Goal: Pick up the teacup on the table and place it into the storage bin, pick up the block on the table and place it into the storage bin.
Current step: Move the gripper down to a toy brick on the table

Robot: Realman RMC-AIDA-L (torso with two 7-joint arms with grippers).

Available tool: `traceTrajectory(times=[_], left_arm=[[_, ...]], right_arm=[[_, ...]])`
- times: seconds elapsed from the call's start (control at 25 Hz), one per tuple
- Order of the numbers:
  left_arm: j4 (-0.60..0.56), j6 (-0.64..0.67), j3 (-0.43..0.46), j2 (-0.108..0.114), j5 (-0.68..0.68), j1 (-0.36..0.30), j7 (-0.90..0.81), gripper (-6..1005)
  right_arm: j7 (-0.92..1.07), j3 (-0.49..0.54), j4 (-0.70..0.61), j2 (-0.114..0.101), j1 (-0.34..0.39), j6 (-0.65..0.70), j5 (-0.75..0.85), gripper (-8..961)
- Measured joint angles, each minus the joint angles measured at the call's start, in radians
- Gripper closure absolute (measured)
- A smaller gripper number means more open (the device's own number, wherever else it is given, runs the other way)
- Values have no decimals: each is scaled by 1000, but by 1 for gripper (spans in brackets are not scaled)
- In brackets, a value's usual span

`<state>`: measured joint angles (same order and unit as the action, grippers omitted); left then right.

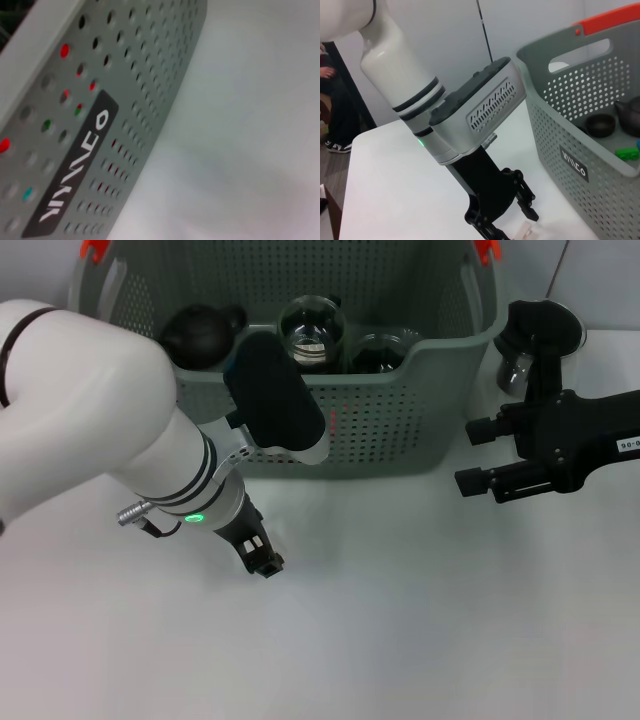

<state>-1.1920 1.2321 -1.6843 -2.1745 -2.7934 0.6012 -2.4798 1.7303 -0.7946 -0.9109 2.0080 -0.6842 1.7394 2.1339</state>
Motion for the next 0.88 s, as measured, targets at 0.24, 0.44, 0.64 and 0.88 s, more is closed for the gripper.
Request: traceTrajectory(times=[0.24,0.44,0.64,0.88], left_arm=[[7,-2,0,1,-2,4,-2,400],[11,-2,0,1,-3,7,-2,399],[14,-2,0,1,-3,13,-4,431],[34,2,3,1,-4,30,-5,526]], right_arm=[[0,-1,0,0,-1,0,-2,133],[0,2,0,0,-2,0,-2,134],[0,4,0,0,-3,0,-1,134],[0,4,0,0,-3,-1,-2,134]])
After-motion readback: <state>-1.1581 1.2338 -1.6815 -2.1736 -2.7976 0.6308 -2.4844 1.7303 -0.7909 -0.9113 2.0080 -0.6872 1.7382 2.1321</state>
